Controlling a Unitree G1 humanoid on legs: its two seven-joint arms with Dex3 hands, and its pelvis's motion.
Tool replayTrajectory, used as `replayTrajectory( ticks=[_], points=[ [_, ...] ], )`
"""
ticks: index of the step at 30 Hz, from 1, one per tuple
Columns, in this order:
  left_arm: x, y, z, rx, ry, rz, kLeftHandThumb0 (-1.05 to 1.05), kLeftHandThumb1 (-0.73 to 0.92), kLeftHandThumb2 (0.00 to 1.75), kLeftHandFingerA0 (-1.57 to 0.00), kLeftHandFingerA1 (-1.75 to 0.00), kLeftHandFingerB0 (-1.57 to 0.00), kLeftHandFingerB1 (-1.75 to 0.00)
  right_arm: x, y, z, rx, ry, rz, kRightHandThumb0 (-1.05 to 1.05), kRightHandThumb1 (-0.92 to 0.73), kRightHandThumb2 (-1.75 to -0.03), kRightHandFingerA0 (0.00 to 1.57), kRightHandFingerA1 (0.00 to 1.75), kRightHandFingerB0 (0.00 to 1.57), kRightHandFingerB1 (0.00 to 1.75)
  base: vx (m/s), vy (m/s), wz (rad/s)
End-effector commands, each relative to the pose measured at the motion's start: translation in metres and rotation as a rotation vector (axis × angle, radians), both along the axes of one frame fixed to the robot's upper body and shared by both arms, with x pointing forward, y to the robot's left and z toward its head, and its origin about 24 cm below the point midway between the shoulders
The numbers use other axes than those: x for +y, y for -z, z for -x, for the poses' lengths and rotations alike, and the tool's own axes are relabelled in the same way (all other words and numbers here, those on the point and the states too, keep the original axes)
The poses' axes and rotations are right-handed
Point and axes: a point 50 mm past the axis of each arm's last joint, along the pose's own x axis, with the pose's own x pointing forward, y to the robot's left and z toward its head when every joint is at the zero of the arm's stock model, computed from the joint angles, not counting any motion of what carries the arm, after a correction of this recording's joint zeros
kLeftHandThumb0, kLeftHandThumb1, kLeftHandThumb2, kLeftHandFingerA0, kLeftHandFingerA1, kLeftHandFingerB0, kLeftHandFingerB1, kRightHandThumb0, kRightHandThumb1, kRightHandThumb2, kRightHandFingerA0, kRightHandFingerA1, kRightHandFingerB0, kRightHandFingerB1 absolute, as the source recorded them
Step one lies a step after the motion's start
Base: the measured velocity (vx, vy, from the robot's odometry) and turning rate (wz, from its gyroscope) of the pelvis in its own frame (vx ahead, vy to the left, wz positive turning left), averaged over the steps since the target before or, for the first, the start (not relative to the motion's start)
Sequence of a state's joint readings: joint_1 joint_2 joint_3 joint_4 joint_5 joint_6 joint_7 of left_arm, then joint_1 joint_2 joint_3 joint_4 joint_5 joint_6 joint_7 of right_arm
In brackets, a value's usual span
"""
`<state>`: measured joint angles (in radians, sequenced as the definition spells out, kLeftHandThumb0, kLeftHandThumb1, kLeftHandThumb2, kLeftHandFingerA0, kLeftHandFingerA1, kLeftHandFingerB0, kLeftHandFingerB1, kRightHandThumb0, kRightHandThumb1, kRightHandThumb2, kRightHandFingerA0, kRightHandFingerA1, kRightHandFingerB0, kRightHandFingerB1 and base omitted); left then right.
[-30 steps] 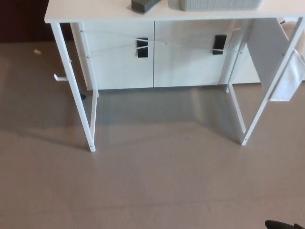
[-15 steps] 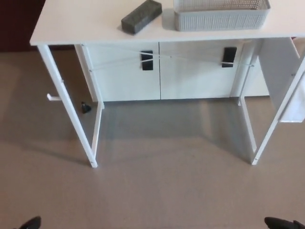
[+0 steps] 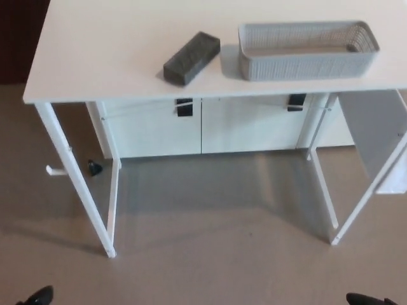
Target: The robot walks towards a desk on which an eraser is kept on the left hand side and a container is kept on the right hand side. The robot picks up the eraser using its left hand and places it in the container.
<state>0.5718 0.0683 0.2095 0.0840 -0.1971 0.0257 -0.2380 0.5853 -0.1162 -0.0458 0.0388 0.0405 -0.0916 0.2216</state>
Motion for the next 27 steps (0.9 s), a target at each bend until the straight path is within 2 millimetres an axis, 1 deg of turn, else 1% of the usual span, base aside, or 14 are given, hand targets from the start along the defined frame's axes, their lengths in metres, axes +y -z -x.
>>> replayTrajectory(
  ticks=[1,11,18,19,20,21,22,24,27],
  points=[
    [0.0073,0.0000,0.0080,0.014,0.019,-0.048,-0.27,0.57,0.63,-0.26,-0.36,-0.27,-0.33,-0.0005,-0.0016,0.0035,-0.009,0.001,-0.013,-0.40,-0.46,-0.70,0.53,0.52,0.35,0.46,0.25,-0.032,0.11],
    [0.0062,0.0015,0.0113,-0.002,0.066,-0.105,-0.30,0.56,0.65,-0.24,-0.36,-0.25,-0.34,0.0016,-0.0018,0.0044,-0.002,0.019,-0.035,-0.36,-0.47,-0.68,0.54,0.51,0.37,0.46,0.20,-0.127,0.21],
    [0.0053,0.0009,0.0116,-0.004,0.111,-0.160,-0.32,0.57,0.65,-0.26,-0.36,-0.26,-0.34,0.0029,-0.0006,0.0050,-0.002,0.019,-0.033,-0.37,-0.47,-0.69,0.54,0.51,0.37,0.46,0.21,0.004,-0.08],
    [0.0057,0.0014,0.0119,-0.006,0.116,-0.170,-0.32,0.57,0.65,-0.25,-0.37,-0.26,-0.34,0.0032,-0.0006,0.0053,-0.003,0.018,-0.034,-0.30,-0.55,-0.56,0.59,0.44,0.40,0.39,0.27,0.136,-0.17],
    [0.0059,0.0016,0.0120,-0.008,0.118,-0.172,-0.32,0.57,0.65,-0.25,-0.37,-0.26,-0.34,0.0034,-0.0006,0.0054,-0.003,0.018,-0.033,-0.30,-0.55,-0.56,0.59,0.44,0.40,0.39,0.30,0.156,-0.20],
    [0.0064,0.0027,0.0128,-0.001,0.123,-0.183,-0.33,0.57,0.65,-0.26,-0.37,-0.26,-0.34,0.0037,-0.0006,0.0060,-0.005,0.017,-0.036,-0.36,-0.47,-0.68,0.54,0.52,0.37,0.46,0.31,0.159,-0.04],
    [0.0066,0.0032,0.0139,0.001,0.124,-0.182,-0.32,0.57,0.65,-0.26,-0.36,-0.26,-0.34,0.0041,-0.0004,0.0070,0.000,0.018,-0.037,-0.36,-0.47,-0.68,0.54,0.51,0.36,0.46,0.38,0.207,1.45],
    [0.0063,0.0036,0.0149,0.007,0.121,-0.185,-0.31,0.57,0.64,-0.26,-0.36,-0.26,-0.34,0.0041,0.0003,0.0081,0.002,0.016,-0.038,-0.37,-0.47,-0.69,0.53,0.51,0.36,0.46,0.24,0.124,-0.40],
    [0.0055,0.0038,0.0143,0.002,0.124,-0.198,-0.30,0.57,0.64,-0.27,-0.36,-0.27,-0.34,0.0039,0.0000,0.0078,0.002,0.012,-0.040,-0.37,-0.47,-0.69,0.53,0.51,0.35,0.46,0.21,0.110,0.05]
  ],
)
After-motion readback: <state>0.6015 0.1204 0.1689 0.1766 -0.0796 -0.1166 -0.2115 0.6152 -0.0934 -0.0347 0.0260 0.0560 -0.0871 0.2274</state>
